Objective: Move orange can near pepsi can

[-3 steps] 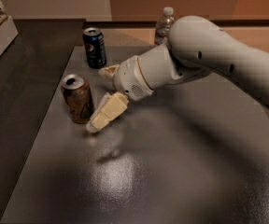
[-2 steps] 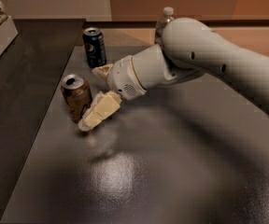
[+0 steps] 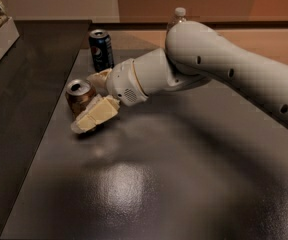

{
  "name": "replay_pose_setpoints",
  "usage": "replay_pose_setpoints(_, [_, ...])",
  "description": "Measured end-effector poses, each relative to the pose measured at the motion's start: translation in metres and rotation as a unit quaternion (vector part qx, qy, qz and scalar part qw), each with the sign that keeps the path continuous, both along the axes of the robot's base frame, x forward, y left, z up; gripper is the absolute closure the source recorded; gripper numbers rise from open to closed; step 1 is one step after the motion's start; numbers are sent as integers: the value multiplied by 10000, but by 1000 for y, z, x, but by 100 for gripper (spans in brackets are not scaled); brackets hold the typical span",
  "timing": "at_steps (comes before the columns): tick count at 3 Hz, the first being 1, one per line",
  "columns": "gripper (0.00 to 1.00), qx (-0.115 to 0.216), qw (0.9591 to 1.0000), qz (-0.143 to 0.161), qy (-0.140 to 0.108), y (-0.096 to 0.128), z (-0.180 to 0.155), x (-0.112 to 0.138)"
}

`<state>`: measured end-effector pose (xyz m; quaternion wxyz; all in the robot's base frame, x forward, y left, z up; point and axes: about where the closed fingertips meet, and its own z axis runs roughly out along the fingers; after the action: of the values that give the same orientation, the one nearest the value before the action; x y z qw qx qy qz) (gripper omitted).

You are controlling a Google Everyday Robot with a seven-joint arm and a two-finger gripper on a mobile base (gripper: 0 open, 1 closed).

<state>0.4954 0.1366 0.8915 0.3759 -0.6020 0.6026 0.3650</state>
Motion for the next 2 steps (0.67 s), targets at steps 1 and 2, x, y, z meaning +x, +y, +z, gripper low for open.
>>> replay_pose_setpoints(1, [40,82,9999,-64,-32,3,7,4])
replay_pose_setpoints(2, [64,160,9997,-151,-135,0,14,10])
